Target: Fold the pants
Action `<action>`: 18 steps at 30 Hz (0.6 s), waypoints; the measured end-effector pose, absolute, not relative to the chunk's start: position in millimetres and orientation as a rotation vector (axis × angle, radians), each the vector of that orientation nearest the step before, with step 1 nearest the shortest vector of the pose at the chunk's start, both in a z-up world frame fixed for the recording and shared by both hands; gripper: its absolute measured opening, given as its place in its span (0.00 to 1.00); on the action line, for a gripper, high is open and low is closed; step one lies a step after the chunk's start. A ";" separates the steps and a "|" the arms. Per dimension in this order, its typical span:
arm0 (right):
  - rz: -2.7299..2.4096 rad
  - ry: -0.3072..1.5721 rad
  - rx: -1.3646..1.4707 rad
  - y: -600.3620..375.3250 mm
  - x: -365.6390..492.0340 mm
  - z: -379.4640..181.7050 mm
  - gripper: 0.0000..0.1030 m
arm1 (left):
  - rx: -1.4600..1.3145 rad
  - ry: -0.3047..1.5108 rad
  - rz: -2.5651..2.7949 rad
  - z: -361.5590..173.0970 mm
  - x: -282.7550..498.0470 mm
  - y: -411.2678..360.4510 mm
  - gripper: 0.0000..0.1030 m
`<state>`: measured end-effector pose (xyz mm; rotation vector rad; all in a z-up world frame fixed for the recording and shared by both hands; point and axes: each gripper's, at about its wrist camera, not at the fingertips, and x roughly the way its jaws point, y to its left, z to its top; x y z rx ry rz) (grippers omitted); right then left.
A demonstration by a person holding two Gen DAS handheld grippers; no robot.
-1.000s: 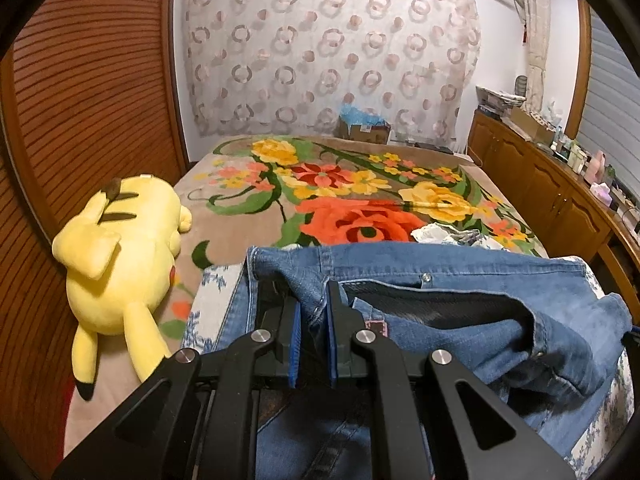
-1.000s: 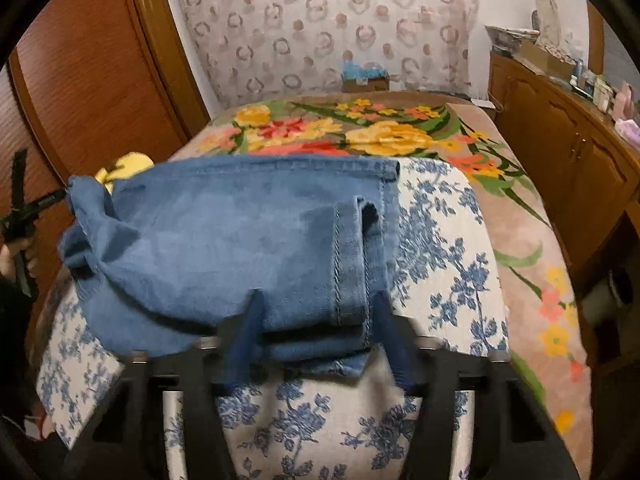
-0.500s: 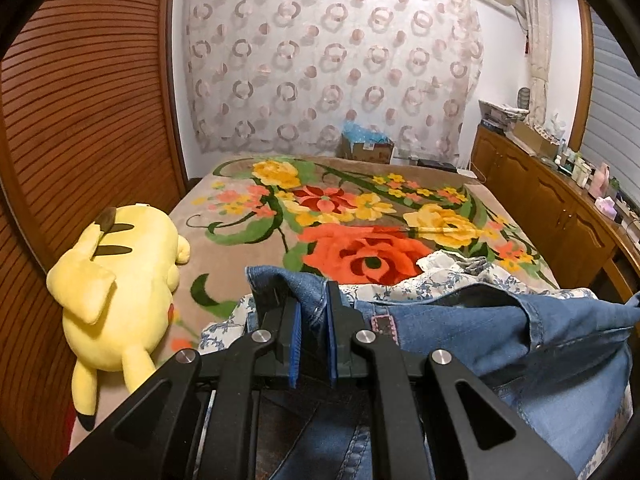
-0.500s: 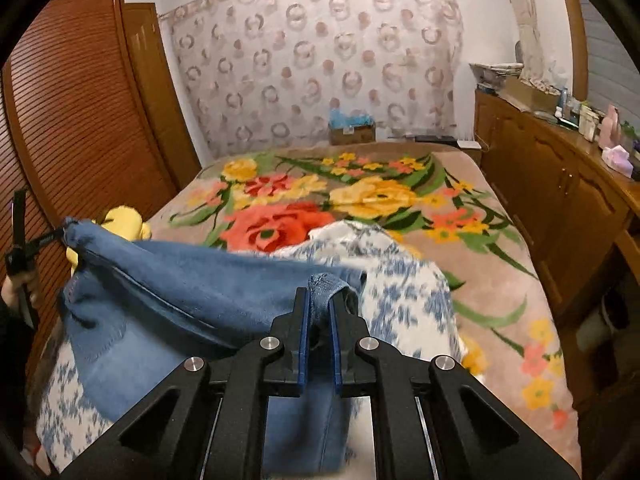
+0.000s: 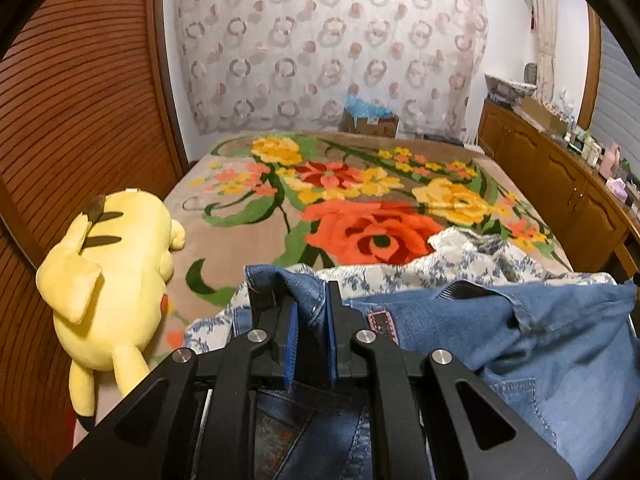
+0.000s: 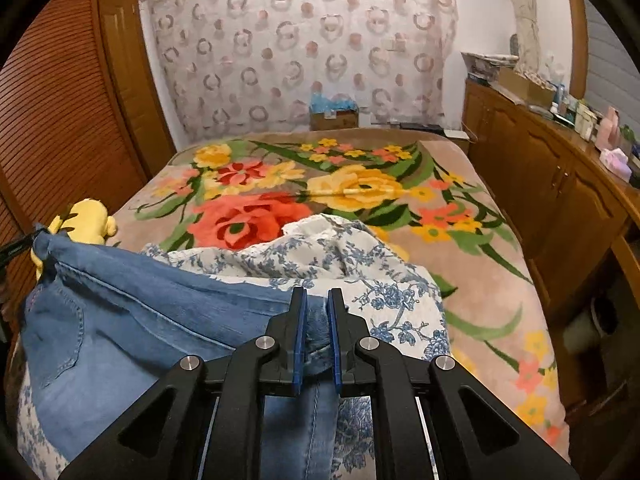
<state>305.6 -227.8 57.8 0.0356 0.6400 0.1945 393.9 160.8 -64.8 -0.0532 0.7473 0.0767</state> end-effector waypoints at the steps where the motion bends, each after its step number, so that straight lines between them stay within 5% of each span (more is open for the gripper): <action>1: 0.189 0.640 0.042 -227.1 307.0 59.3 0.22 | -0.050 0.757 0.068 -65.5 393.1 160.2 0.17; 5: 0.188 0.635 0.060 -225.8 305.4 63.6 0.37 | -0.032 0.755 0.056 -61.0 386.5 156.2 0.36; 9: 0.206 0.629 0.040 -222.8 299.6 62.2 0.40 | -0.048 0.735 0.004 -52.7 377.4 151.1 0.73; 18: 0.239 0.671 0.029 -227.2 279.1 50.1 0.43 | -0.007 0.754 -0.079 -51.7 351.1 114.8 0.76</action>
